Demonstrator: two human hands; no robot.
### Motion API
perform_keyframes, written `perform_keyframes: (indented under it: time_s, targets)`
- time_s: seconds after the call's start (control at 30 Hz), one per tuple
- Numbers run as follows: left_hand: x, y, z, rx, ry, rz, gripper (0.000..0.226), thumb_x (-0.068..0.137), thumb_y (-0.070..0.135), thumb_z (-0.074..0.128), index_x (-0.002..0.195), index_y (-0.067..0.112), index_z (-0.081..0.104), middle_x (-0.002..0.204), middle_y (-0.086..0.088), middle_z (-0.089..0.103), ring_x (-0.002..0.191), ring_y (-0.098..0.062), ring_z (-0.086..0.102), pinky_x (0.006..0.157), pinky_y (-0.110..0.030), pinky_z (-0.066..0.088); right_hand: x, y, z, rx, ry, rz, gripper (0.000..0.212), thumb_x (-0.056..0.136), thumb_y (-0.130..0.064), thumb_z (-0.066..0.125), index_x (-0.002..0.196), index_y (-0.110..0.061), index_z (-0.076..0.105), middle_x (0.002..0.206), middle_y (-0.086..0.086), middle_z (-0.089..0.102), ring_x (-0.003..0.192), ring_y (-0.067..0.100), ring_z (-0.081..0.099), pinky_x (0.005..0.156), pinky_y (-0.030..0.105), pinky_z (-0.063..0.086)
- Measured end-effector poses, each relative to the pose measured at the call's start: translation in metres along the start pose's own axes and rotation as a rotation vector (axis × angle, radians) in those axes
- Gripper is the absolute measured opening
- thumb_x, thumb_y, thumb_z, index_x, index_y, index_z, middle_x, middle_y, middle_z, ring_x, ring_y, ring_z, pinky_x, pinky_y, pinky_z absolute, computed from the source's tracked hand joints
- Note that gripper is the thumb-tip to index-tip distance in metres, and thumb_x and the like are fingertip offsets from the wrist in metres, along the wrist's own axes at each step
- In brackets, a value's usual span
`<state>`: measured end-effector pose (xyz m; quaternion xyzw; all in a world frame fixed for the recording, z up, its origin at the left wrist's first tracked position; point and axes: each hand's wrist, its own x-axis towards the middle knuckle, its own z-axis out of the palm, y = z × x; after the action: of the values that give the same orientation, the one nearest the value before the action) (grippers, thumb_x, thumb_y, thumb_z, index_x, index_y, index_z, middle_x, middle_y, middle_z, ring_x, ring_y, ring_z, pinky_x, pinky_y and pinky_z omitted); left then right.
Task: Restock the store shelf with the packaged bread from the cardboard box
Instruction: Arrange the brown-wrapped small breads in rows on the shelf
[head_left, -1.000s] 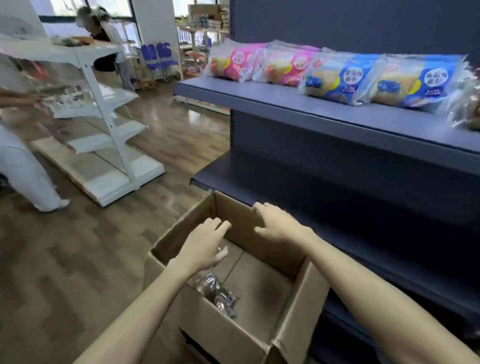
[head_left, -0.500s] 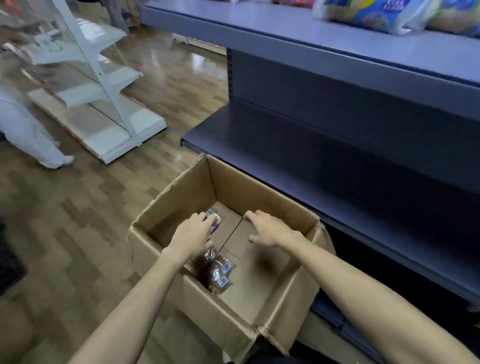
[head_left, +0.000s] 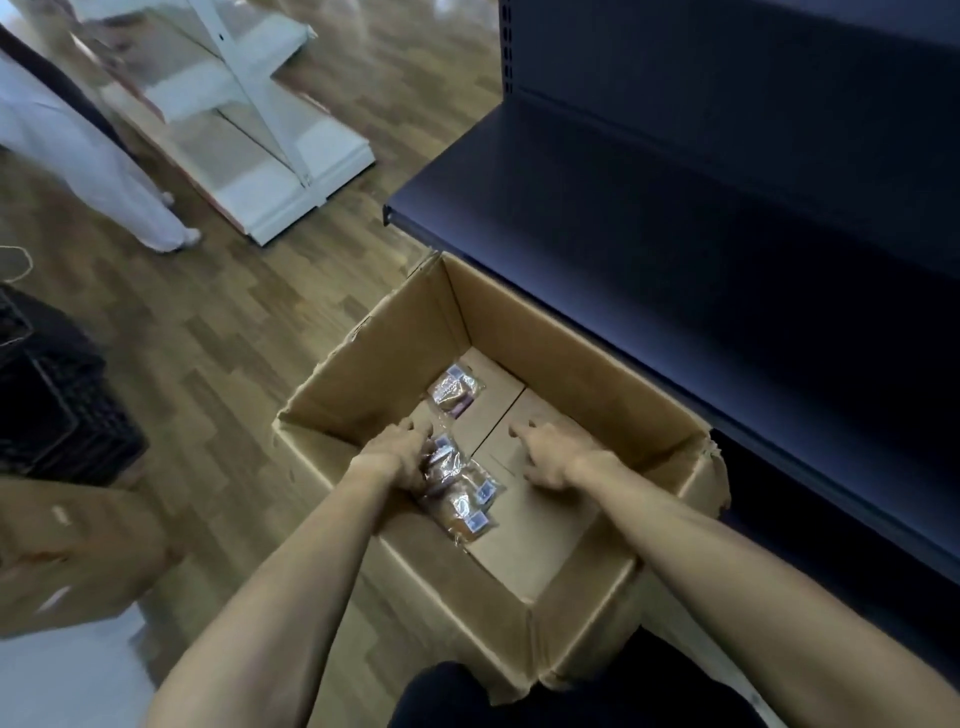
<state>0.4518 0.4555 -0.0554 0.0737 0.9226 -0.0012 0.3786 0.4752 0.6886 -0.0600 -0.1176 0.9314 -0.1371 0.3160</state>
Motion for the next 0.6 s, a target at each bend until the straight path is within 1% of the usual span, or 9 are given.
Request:
perform_keyframes:
  time_s: [0.1, 0.17, 0.23, 0.27, 0.4, 0.53, 0.6]
  targets:
    - [0.01, -0.001, 0.008, 0.009, -0.061, -0.045, 0.097, 0.062, 0.039, 0.088, 0.141, 0.019, 0.036, 0.149, -0.007, 0.031, 0.134, -0.029, 0.04, 0.112, -0.035, 0.036, 0.009, -0.001, -0.002, 0.064, 0.02, -0.01, 0.053, 0.091, -0.028, 0.06, 0.141, -0.022, 0.042, 0.135, 0.007, 0.047, 0.114, 0.029, 0.055, 0.095, 0.04, 0.047]
    - [0.016, 0.001, 0.01, 0.025, -0.054, -0.063, 0.101, 0.06, 0.047, 0.089, 0.141, 0.017, 0.036, 0.148, -0.007, 0.033, 0.134, -0.029, 0.04, 0.111, -0.037, 0.037, 0.01, -0.001, 0.001, 0.09, -0.005, -0.009, 0.055, 0.09, -0.028, 0.06, 0.141, -0.025, 0.04, 0.133, 0.006, 0.047, 0.112, 0.028, 0.056, 0.095, 0.043, 0.048]
    - [0.023, 0.004, 0.013, 0.027, -0.026, -0.077, 0.099, 0.062, 0.056, 0.085, 0.138, 0.015, 0.037, 0.146, -0.009, 0.036, 0.133, -0.029, 0.041, 0.11, -0.04, 0.038, 0.011, 0.002, 0.005, 0.102, -0.031, -0.009, 0.057, 0.089, -0.029, 0.062, 0.141, -0.025, 0.039, 0.132, 0.006, 0.047, 0.11, 0.027, 0.056, 0.094, 0.042, 0.049]
    - [0.027, 0.004, 0.016, 0.02, -0.02, -0.087, 0.097, 0.064, 0.058, 0.084, 0.137, 0.015, 0.037, 0.146, -0.009, 0.037, 0.134, -0.029, 0.041, 0.11, -0.041, 0.038, 0.011, 0.004, 0.007, 0.107, -0.036, -0.007, 0.057, 0.089, -0.029, 0.063, 0.141, -0.025, 0.04, 0.132, 0.005, 0.047, 0.11, 0.026, 0.056, 0.095, 0.042, 0.049]
    - [0.041, 0.003, 0.029, -0.023, -0.039, -0.122, 0.089, 0.07, 0.054, 0.081, 0.136, 0.014, 0.037, 0.147, -0.011, 0.035, 0.137, -0.029, 0.038, 0.112, -0.038, 0.035, 0.013, 0.01, 0.009, 0.131, -0.031, -0.001, 0.056, 0.089, -0.026, 0.064, 0.14, -0.024, 0.04, 0.134, 0.005, 0.047, 0.112, 0.025, 0.054, 0.095, 0.041, 0.048]
    - [0.048, 0.006, 0.03, -0.001, -0.066, -0.149, 0.089, 0.068, 0.041, 0.087, 0.136, 0.015, 0.037, 0.145, -0.012, 0.035, 0.136, -0.031, 0.04, 0.112, -0.04, 0.037, 0.013, 0.009, 0.01, 0.131, -0.047, 0.0, 0.056, 0.09, -0.027, 0.062, 0.141, -0.024, 0.039, 0.134, 0.006, 0.047, 0.116, 0.027, 0.054, 0.096, 0.041, 0.047]
    - [0.05, 0.008, 0.03, 0.017, -0.068, -0.173, 0.086, 0.067, 0.031, 0.088, 0.134, 0.016, 0.037, 0.143, -0.013, 0.036, 0.134, -0.032, 0.043, 0.109, -0.042, 0.041, 0.013, 0.01, 0.01, 0.132, -0.056, 0.002, 0.056, 0.09, -0.028, 0.062, 0.141, -0.024, 0.039, 0.134, 0.006, 0.047, 0.116, 0.027, 0.053, 0.097, 0.041, 0.047]
